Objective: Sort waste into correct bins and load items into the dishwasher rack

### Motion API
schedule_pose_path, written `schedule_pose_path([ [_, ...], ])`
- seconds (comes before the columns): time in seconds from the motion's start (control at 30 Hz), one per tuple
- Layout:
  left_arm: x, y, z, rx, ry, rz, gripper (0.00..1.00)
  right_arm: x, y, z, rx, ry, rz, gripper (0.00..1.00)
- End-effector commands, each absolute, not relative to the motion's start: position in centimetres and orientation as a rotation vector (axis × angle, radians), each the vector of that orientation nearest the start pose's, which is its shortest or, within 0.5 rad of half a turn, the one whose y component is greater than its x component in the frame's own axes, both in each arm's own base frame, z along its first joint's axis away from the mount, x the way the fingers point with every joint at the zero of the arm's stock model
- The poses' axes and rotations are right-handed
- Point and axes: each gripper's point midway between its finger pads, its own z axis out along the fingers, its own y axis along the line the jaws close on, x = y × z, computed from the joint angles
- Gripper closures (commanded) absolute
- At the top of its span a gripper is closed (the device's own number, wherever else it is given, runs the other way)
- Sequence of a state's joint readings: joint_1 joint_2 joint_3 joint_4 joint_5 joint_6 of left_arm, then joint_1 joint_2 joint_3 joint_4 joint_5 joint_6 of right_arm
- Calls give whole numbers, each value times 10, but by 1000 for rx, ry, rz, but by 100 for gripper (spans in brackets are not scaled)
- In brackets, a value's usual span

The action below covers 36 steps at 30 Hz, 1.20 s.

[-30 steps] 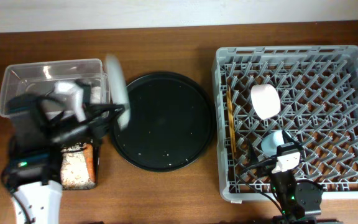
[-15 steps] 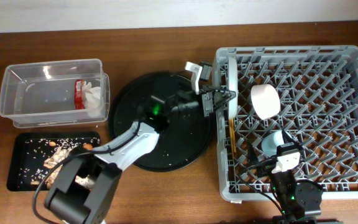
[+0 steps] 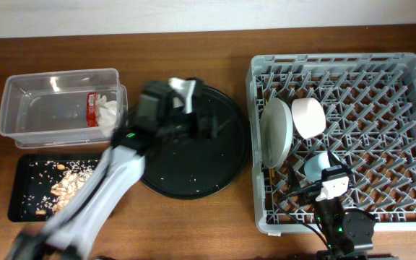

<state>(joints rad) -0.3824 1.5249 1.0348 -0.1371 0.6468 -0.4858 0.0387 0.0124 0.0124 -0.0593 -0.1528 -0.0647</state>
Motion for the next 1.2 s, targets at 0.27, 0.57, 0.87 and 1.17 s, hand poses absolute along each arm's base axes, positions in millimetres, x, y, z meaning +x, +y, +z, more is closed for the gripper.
schedule_pose_path([
  [0.27, 234, -65, 332, 224, 1965, -148, 1, 243, 36, 160, -208, 1620, 102, 2],
  [0.57, 253, -58, 297, 486, 1838, 86, 1, 243, 36, 160, -208, 1620, 102, 2],
  [0.87, 230, -45, 227, 398, 1577, 76, 1, 243, 36, 160, -208, 1620, 102, 2],
  [1.17, 241, -48, 157, 404, 1598, 74, 1, 243, 36, 160, -208, 1620, 102, 2],
])
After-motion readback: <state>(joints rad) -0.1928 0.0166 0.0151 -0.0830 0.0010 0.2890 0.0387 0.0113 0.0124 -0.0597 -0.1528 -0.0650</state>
